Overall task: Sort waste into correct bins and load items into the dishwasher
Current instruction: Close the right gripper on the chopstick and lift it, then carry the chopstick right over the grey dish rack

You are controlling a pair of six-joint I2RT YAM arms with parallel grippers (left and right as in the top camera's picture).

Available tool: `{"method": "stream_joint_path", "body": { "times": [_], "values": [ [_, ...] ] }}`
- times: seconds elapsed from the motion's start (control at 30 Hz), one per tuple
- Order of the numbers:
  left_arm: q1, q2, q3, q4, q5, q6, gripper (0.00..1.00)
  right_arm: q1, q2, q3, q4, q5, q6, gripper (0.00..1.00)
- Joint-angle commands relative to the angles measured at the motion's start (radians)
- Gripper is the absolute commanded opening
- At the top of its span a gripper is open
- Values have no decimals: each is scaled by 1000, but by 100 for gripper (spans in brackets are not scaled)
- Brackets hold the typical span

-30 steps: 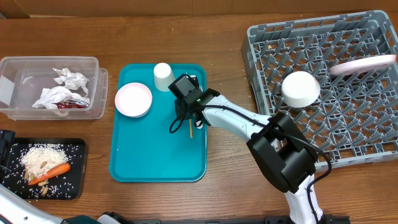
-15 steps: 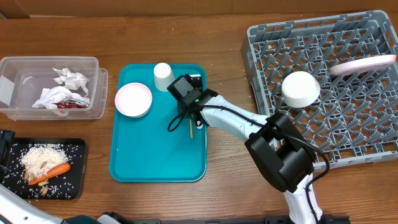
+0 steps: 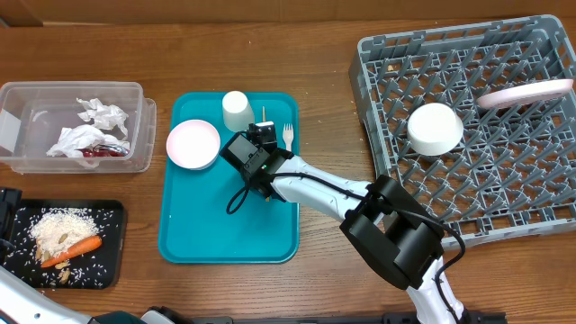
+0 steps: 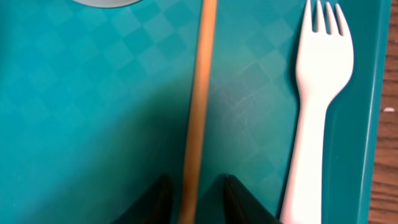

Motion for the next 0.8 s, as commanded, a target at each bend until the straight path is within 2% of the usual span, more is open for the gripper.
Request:
{"method": "stream_joint_path", "body": {
  "times": [0.0, 0.2, 0.5, 0.77],
  "values": [
    [4, -9, 2, 0, 4, -6, 100, -9, 50, -12, -16, -14, 6, 23],
    [4, -9, 2, 0, 4, -6, 100, -9, 50, -10, -15, -14, 6, 4],
    [4, -9, 2, 0, 4, -6, 100, -22, 39, 96, -132, -14, 5, 4],
    [4, -9, 2, 0, 4, -6, 100, -178, -76, 288, -368, -55, -12, 4]
  ]
}}
